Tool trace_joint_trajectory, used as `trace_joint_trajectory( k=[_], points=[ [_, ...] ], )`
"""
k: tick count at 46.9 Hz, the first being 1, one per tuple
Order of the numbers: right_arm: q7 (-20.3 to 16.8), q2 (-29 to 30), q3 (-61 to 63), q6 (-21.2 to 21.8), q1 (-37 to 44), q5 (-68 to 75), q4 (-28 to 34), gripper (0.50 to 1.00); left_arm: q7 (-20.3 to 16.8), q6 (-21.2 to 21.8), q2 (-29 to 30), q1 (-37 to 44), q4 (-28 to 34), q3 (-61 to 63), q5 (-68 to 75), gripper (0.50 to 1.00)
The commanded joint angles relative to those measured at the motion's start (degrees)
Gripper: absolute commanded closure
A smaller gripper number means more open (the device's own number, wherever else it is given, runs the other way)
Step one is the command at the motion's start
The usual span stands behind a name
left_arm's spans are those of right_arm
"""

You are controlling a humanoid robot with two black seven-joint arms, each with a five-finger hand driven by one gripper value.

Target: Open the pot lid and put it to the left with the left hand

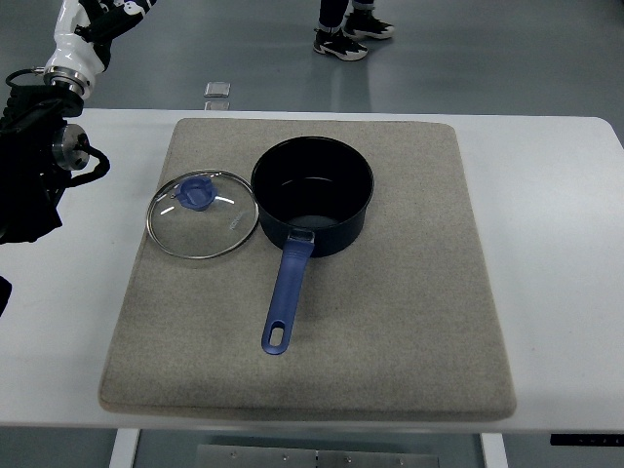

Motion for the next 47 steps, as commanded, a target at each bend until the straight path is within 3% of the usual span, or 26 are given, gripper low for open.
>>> trace_joint_trajectory(
  k=[1,11,32,47],
  points=[
    [0.0,0.0,0.0,0.0,0.0,0.0,0.0,0.583,0.0,0.0,0.0,0.4,0.0,-0.3,0.0,0.652],
    [0.0,0.0,0.0,0.0,0.0,0.0,0.0,0.583,0.0,-0.1,0.2,0.8,0.0,-0.6,0.0,0.622],
    [0.0,0.0,0.0,0.0,0.0,0.0,0.0,0.585,0.0,0.4,-0.2,3.3,-0.1,-1.6,0.1,0.619],
    [0.0,0.0,0.0,0.0,0.0,0.0,0.0,0.585,0.0,0.5,-3.5,2.4,0.0,-1.2,0.2,0.617]
  ],
)
